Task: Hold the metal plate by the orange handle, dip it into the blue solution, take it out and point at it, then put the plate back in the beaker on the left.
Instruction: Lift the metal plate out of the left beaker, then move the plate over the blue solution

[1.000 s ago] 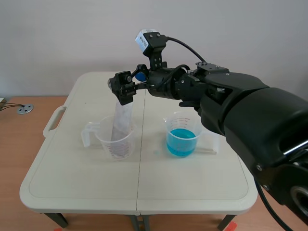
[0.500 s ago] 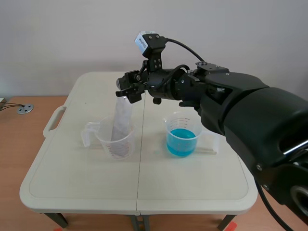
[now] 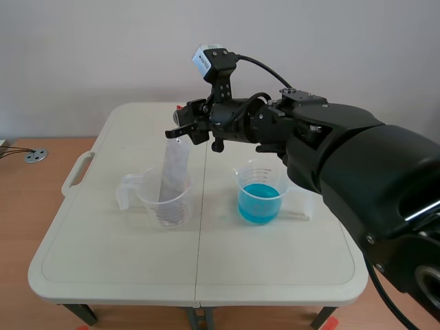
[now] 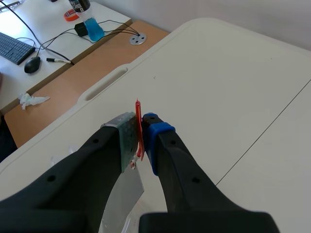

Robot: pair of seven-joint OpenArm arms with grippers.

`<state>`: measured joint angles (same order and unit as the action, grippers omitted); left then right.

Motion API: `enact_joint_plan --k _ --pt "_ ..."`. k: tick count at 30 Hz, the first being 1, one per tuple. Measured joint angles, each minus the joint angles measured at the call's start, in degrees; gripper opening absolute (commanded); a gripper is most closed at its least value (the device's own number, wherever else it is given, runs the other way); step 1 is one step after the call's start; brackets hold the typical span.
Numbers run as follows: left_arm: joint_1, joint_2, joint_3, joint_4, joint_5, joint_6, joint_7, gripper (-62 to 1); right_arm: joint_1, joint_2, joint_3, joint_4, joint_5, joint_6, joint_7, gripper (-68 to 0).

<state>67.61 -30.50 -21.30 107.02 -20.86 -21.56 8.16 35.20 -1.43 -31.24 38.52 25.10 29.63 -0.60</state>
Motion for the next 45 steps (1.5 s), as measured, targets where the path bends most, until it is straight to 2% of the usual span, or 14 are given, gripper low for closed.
enact_joint_plan --k 5,9,15,18,23,33,39,45 --pt "0.0 0.0 0.0 0.0 0.0 0.0 0.0 -58.8 0.0 0.0 0.0 0.0 0.0 0.3 -0.5 -66.2" --pt "0.0 0.0 0.0 0.0 0.0 0.0 0.0 -58.8 0.0 0.0 0.0 0.0 0.0 3.6 0.5 -66.0" --pt "0.0 0.0 0.0 0.0 0.0 0.0 0.0 -58.8 -0.1 0.0 0.0 0.4 0.4 7.1 0.9 -66.0" --pt "0.0 0.0 0.0 0.0 0.0 0.0 0.0 -58.8 -1.0 0.2 0.0 1.3 0.2 9.9 4.1 -66.0" --pt "0.0 0.0 0.0 0.0 0.0 0.0 0.0 -58.8 -3.4 1.1 0.0 4.5 0.2 12.5 5.3 -66.0" --pt "0.0 0.0 0.0 0.0 0.0 0.0 0.0 -58.8 -9.5 1.4 0.0 14.7 -0.2 12.4 5.5 -66.0" --pt "0.0 0.0 0.0 0.0 0.0 0.0 0.0 -58.8 -12.4 3.3 0.1 22.2 -0.4 12.4 5.5 -66.0" --pt "0.0 0.0 0.0 0.0 0.0 0.0 0.0 -58.8 -15.9 4.2 2.4 29.2 -2.3 12.4 5.0 -66.0"
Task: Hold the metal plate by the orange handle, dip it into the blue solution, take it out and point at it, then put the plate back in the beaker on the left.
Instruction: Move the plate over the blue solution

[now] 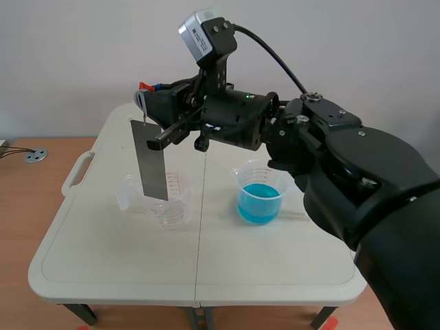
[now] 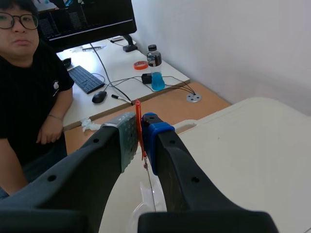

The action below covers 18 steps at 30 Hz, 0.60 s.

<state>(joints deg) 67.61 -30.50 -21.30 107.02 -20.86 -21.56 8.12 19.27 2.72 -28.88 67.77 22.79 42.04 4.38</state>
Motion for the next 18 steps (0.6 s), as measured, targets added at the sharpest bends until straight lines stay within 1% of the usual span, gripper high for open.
enact_joint_plan --k 3,10,13,18 --pt "0.0 0.0 0.0 0.0 0.0 0.0 0.0 -58.8 -1.3 0.0 1.2 3.3 -1.4 0.0 -1.1 -66.0" --pt "0.0 0.0 0.0 0.0 0.0 0.0 0.0 -58.8 -4.1 0.0 4.8 10.8 -1.4 0.0 -3.6 -66.0" --pt "0.0 0.0 0.0 0.0 0.0 0.0 -0.1 -58.8 -4.9 0.0 6.6 14.1 -1.4 0.0 -5.2 -66.0" --pt "0.0 0.0 0.0 0.0 0.0 0.0 -0.2 -58.8 -5.0 0.0 8.9 18.7 -1.4 0.0 -9.4 -66.0"
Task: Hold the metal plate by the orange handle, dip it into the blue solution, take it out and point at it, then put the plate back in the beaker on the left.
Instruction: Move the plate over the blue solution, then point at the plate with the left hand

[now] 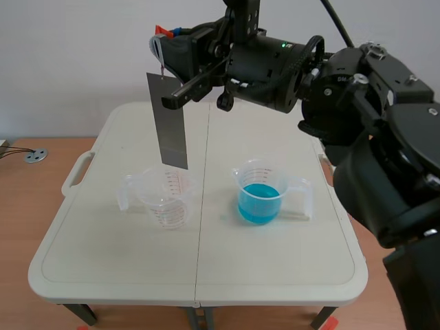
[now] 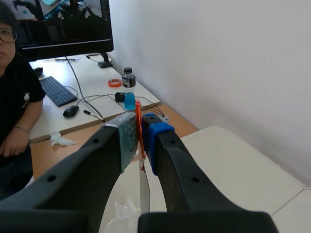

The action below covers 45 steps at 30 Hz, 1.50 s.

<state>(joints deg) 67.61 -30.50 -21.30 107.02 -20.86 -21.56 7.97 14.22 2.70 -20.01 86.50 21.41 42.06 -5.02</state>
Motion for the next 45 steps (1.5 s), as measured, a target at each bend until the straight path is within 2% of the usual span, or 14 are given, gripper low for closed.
enact_joint_plan --k 8,17,22,26,33,39,45 --pt "0.0 0.0 0.0 0.0 0.0 0.0 0.0 -58.8 -2.3 0.0 6.1 6.0 0.5 0.0 -5.0 -66.0" --pt "-0.3 -0.2 0.0 0.0 0.0 0.0 -2.1 -58.8 -3.5 6.7 8.4 7.9 8.8 0.0 -6.0 -66.0" --pt "-2.3 -0.2 0.0 0.0 0.0 0.0 -1.8 -58.8 -5.5 8.6 12.1 8.3 11.2 0.0 -6.0 -66.0" --pt "-4.3 -0.2 0.0 0.0 0.0 -0.1 -1.8 -58.8 -6.9 9.4 15.5 8.4 11.5 0.0 -6.2 -66.0" --pt "-8.5 -5.3 0.0 0.0 -0.2 0.0 -1.8 -58.8 -7.5 12.4 17.5 8.4 14.1 0.0 -6.7 -66.0" --pt "-13.6 -9.2 0.3 0.0 -0.7 0.0 -1.8 -58.8 -8.4 13.0 17.6 8.5 14.2 0.0 -7.3 -66.0" --pt "-22.3 -12.7 4.9 0.0 -2.8 -0.1 -1.8 -58.8 -8.5 13.0 17.6 8.5 14.2 0.0 -7.8 -66.1"
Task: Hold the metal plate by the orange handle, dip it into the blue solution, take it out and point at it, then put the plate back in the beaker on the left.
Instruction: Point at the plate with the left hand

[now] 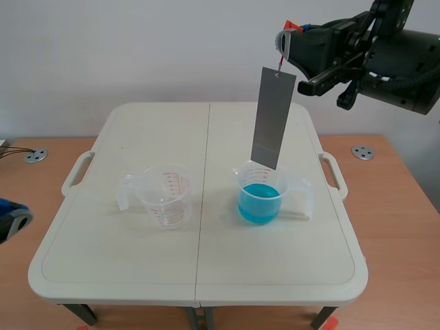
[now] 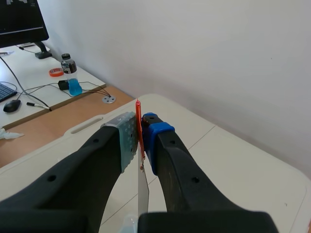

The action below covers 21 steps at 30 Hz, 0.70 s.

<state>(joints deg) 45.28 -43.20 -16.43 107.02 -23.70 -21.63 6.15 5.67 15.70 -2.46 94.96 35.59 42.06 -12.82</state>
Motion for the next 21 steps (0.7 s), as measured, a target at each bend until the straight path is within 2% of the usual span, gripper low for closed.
enact_joint_plan --k 5,15,19,21 --pt "-10.8 -0.8 8.0 -1.9 0.0 0.0 0.0 -58.8 0.0 0.0 0.0 0.0 0.0 0.0 -0.6 -66.0" --pt "-32.5 -0.7 27.4 -10.6 0.0 0.0 2.2 -58.8 0.0 0.0 0.0 0.0 0.0 0.0 -0.6 -66.0" --pt "-40.4 0.9 34.3 -15.4 0.5 0.0 2.3 -58.8 0.0 0.0 0.0 0.0 0.0 0.0 -0.6 -66.0" --pt "-43.8 2.9 36.8 -17.7 2.2 0.0 2.3 -58.8 0.0 0.0 0.0 0.0 0.0 0.0 -0.6 -66.0"
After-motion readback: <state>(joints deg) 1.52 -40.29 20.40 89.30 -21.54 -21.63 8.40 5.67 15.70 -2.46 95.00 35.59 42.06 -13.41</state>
